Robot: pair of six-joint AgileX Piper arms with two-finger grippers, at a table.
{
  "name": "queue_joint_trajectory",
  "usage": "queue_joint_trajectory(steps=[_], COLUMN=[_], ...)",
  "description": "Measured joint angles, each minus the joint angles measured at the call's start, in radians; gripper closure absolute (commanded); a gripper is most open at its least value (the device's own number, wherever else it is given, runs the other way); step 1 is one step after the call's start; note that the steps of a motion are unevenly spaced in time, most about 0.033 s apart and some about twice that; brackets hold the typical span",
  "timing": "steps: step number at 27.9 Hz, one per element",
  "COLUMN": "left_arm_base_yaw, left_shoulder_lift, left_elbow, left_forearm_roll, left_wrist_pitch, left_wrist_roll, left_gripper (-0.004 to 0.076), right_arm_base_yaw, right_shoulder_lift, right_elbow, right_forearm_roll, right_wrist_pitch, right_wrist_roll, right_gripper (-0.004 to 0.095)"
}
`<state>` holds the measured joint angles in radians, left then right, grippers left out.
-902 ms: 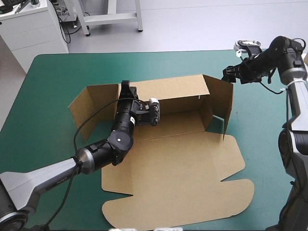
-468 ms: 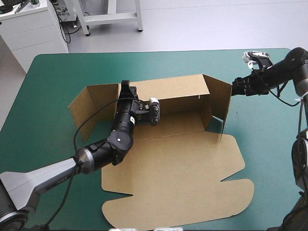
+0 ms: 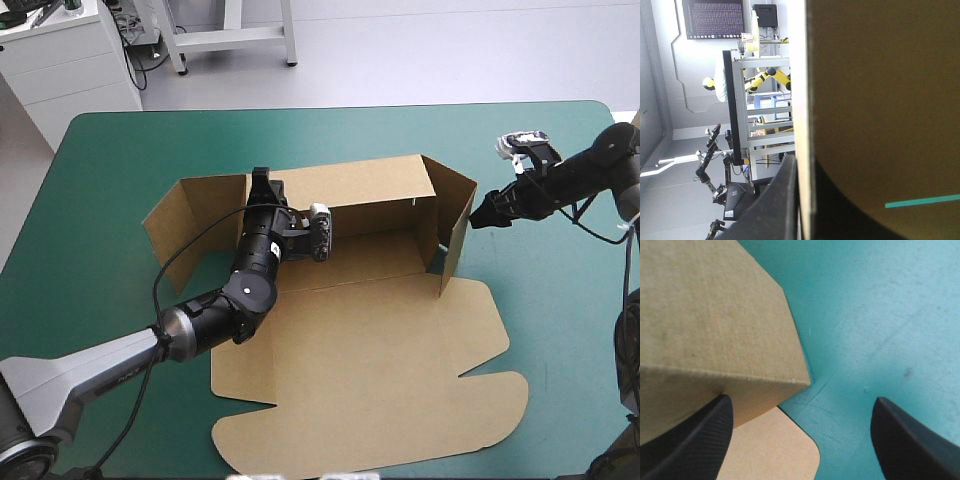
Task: Fold the box
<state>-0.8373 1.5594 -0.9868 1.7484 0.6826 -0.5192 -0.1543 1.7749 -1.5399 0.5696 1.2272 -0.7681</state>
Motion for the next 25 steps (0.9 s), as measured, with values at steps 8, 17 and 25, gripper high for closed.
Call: queue_joint_trajectory(steps=[8,17,25], left_arm_base_yaw=[0.0,0.0,0.0], left_shoulder_lift=[0.0,0.0,0.0], left_elbow=[0.0,0.0,0.0], left_forearm_roll=[0.0,0.0,0.0], left_wrist_pitch=[0.0,-0.001,-0.002], left_wrist_roll=[0.0,0.0,0.0], left_gripper=[0.0756,0.0756,0.0756], right_arm_base_yaw=[0.019,0.093,0.125], right_shoulder_lift=[-0.007,-0.007,-0.02], right_elbow=[0.034,0.071,0.071], right_forearm_roll=[0.062,0.157,0.185], right_wrist_pitch=[-0.001,0.0,-0.005], right_wrist_roll=[-0.119,-0.209,-0.216], right_gripper=[0.0211,0.0211,0.0211])
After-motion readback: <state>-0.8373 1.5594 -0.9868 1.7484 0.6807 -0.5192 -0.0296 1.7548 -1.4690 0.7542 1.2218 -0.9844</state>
